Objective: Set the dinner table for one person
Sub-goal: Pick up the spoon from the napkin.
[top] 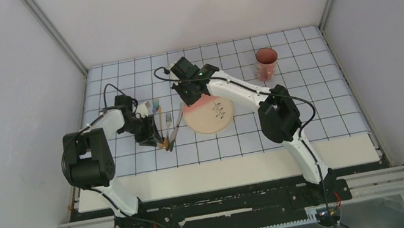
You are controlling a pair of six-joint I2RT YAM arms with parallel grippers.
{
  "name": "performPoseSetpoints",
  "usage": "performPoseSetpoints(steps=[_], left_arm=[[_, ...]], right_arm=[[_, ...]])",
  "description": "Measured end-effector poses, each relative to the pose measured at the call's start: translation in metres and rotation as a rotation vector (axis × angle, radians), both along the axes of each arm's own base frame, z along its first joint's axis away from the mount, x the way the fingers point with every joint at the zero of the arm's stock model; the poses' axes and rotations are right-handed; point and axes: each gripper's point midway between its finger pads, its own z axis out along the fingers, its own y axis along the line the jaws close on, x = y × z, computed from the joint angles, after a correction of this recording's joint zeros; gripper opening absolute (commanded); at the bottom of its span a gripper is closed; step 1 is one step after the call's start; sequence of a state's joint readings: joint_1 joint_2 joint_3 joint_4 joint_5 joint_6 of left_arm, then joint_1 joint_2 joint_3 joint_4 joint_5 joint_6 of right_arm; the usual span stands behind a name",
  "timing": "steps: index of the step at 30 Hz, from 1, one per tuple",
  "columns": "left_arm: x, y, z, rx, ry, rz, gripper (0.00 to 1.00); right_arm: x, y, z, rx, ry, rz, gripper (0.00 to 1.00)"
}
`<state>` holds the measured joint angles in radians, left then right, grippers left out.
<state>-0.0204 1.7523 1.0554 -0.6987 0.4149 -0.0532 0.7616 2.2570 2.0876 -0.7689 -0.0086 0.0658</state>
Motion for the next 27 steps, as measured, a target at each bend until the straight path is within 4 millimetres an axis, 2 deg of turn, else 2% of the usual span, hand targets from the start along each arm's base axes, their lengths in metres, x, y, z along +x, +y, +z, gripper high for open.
performPoseSetpoints(steps=[13, 27], left_arm=[[-0.014, -0.011, 0.01, -0.062, 0.013, -0.017, 0.43], [-0.028, -0.01, 0.002, -0.037, 0.061, -0.03, 0.46]], right_arm=[[0.0, 0.0, 0.0, 0.0, 0.0, 0.0, 0.07], [0.0, -0.001, 0.002, -0.001, -0.005, -0.003, 0.07]])
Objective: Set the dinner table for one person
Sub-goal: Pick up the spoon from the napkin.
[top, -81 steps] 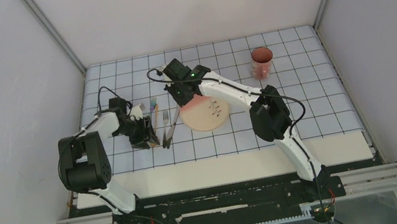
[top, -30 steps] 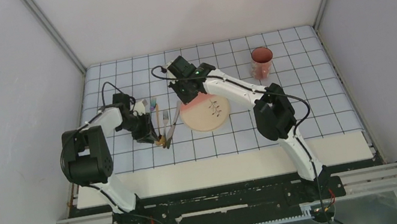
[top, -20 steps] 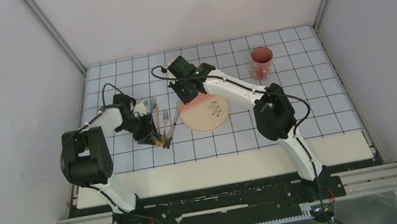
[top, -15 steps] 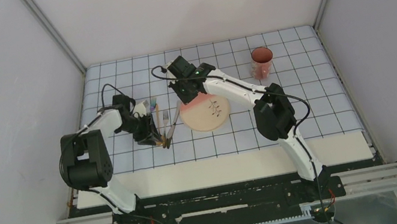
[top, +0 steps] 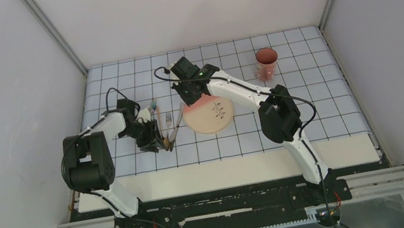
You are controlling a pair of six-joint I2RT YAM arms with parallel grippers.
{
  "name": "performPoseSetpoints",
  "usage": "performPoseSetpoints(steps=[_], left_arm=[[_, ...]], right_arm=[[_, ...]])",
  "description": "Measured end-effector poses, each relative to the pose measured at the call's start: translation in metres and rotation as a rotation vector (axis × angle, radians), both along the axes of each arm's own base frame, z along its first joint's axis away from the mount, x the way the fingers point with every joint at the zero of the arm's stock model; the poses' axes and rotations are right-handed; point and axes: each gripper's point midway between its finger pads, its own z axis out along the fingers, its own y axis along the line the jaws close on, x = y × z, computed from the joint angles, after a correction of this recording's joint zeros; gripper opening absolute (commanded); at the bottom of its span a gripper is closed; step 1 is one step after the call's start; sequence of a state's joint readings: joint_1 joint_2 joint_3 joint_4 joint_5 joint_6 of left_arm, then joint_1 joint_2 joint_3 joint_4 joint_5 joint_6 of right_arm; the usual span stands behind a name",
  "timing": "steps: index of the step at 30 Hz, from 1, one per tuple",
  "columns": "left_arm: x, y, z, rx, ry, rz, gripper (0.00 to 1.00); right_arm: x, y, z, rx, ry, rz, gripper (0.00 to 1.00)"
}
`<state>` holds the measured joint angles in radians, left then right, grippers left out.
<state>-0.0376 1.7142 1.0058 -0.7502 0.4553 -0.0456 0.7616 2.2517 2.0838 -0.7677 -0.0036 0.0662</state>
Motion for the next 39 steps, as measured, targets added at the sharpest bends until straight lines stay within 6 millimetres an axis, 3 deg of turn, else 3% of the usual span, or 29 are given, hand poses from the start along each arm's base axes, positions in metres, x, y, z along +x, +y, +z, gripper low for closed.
performPoseSetpoints(steps=[9, 25, 39], left_arm=[[0.001, 0.002, -0.005, 0.04, -0.002, -0.004, 0.47], [0.006, -0.012, -0.007, 0.105, -0.033, -0.056, 0.46], [0.032, -0.003, 0.016, 0.22, -0.174, -0.079, 0.47]], right_arm=[[0.0, 0.0, 0.0, 0.0, 0.0, 0.0, 0.06], [-0.001, 0.0, -0.001, -0.006, -0.003, -0.001, 0.06], [-0.001, 0.0, -0.004, -0.008, -0.001, 0.002, 0.06]])
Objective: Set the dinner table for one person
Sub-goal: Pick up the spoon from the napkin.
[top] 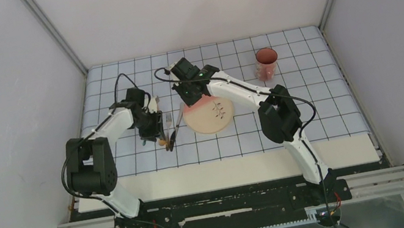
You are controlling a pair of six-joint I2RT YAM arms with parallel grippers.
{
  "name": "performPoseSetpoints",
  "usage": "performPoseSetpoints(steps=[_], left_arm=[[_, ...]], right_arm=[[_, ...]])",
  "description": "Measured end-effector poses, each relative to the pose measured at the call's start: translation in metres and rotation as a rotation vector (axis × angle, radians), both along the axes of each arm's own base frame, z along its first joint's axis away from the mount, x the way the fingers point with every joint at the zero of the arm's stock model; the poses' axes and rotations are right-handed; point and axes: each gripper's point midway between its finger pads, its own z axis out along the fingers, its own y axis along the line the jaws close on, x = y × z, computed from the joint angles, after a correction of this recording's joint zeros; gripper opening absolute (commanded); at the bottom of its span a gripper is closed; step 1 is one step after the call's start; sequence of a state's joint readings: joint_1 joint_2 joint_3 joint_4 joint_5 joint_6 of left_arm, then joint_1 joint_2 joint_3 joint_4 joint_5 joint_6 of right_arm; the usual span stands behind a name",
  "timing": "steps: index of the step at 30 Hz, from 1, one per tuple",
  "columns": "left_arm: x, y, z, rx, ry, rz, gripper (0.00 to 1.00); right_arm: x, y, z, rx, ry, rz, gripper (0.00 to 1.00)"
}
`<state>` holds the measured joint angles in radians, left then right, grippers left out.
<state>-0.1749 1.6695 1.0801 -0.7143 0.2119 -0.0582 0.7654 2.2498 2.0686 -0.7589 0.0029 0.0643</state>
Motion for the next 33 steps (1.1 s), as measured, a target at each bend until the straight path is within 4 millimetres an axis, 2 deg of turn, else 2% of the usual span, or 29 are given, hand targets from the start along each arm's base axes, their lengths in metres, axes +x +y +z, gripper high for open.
performPoseSetpoints(steps=[4, 10, 11, 12, 13, 17, 26, 33], left_arm=[[0.006, 0.003, 0.002, 0.019, -0.014, -0.001, 0.47], [0.004, 0.001, -0.007, 0.031, 0.013, -0.009, 0.5], [0.003, -0.001, -0.008, 0.032, 0.015, -0.014, 0.53], [0.003, -0.002, -0.008, 0.035, 0.016, -0.021, 0.61], [0.002, -0.004, -0.008, 0.037, 0.016, -0.028, 0.65], [-0.001, -0.012, -0.009, 0.046, 0.015, -0.056, 0.75], [-0.002, -0.016, -0.01, 0.051, 0.015, -0.072, 0.74], [0.001, -0.011, -0.02, 0.085, 0.023, -0.066, 0.7]], right_arm=[[0.0, 0.0, 0.0, -0.001, 0.0, 0.001, 0.06], [0.0, 0.0, 0.0, -0.006, -0.005, 0.012, 0.08], [0.0, 0.0, 0.0, -0.006, -0.005, 0.013, 0.08], [0.0, 0.0, 0.0, -0.007, -0.005, 0.014, 0.09], [0.0, 0.0, 0.0, -0.007, -0.006, 0.014, 0.11], [-0.001, 0.0, 0.0, -0.008, -0.007, 0.017, 0.12], [-0.002, -0.001, -0.001, -0.011, -0.004, 0.018, 0.09], [-0.008, -0.007, -0.002, -0.019, 0.005, 0.018, 0.07]])
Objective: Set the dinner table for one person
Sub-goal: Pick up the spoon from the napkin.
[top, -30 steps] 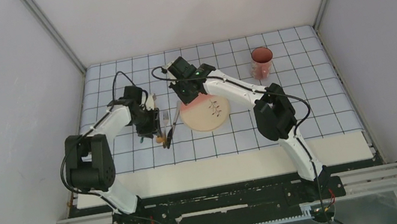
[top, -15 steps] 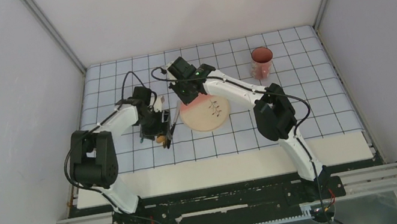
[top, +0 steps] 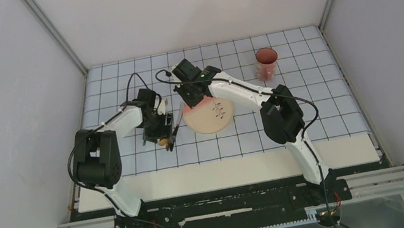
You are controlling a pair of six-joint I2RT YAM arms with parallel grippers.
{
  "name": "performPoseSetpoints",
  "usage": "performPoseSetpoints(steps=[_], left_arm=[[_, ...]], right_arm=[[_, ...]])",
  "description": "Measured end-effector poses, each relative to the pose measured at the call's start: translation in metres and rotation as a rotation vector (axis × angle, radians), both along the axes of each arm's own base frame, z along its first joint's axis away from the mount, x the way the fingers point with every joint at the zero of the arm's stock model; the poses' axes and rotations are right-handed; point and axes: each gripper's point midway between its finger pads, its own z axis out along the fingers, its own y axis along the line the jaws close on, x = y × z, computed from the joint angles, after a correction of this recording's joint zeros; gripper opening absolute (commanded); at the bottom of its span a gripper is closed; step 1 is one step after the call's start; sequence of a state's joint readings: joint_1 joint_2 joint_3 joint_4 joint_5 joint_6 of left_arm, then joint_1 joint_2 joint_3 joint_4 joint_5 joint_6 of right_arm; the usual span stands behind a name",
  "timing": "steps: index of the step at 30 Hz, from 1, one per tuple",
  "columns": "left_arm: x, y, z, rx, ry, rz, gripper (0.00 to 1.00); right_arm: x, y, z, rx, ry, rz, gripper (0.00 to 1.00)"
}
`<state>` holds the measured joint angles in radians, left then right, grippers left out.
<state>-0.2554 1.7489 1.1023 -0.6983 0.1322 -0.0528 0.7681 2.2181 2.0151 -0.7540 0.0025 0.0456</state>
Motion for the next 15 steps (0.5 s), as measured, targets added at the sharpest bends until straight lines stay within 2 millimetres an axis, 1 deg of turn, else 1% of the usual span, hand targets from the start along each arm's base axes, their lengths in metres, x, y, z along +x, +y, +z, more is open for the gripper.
performPoseSetpoints(steps=[4, 9, 11, 15], left_arm=[[0.0035, 0.0037, -0.0009, 0.022, -0.014, 0.006, 0.66], [0.0056, 0.0065, -0.0043, 0.04, -0.016, 0.01, 0.57], [0.0066, 0.0066, -0.0052, 0.043, -0.015, 0.011, 0.52], [0.0108, 0.0048, -0.0056, 0.039, -0.017, 0.01, 0.5]], right_arm=[[0.0001, 0.0002, 0.0037, 0.006, -0.006, 0.0, 0.07], [-0.001, -0.0006, 0.0078, 0.011, -0.01, 0.001, 0.06], [-0.0014, -0.0008, 0.0074, 0.011, -0.009, 0.001, 0.06], [-0.0023, -0.0017, 0.0052, 0.008, -0.005, 0.001, 0.05]])
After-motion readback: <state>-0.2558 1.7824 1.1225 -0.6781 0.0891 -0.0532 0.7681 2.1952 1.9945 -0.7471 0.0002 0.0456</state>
